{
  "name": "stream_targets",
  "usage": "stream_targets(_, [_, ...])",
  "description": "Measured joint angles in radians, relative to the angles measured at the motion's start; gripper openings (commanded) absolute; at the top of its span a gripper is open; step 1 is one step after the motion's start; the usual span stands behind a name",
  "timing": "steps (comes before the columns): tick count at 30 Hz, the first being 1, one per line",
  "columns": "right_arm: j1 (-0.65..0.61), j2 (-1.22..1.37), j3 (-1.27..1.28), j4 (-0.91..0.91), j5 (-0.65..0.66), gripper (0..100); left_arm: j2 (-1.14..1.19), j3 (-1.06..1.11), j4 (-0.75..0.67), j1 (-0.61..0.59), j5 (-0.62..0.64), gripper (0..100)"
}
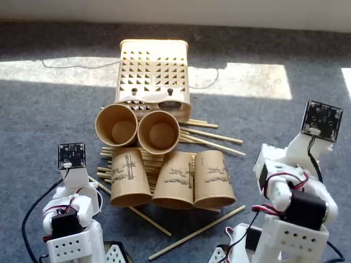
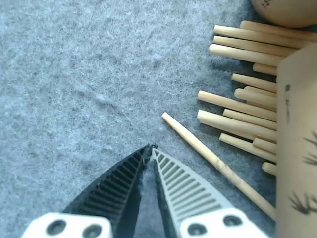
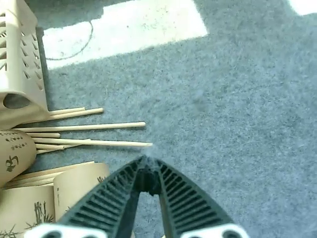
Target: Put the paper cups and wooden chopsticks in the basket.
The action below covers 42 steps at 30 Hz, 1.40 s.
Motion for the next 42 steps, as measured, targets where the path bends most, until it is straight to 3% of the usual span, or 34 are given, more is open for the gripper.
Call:
stream_targets(5, [-0.11,0.028,-0.014,-0.006,0.021,1.0,0.0,0.0,0.0,0.0,0.0,1])
stream_targets(12, [-0.304,0.103,-0.015,-0.068,0.199,1.5,0.0,0.0,0.0,0.0,0.0,1])
stream_targets(16, [-0.393,0.196,-0.015,-0.123,0.21,9.4,0.0,0.0,0.0,0.0,0.0,1])
stream_targets(21, [-0.446,0.351,-0.015,-0.209,0.216,13.4,0.0,0.0,0.0,0.0,0.0,1])
stream_targets(42, [-0.591,0.767,-0.015,-0.672,0.216,13.5,0.0,0.0,0.0,0.0,0.0,1])
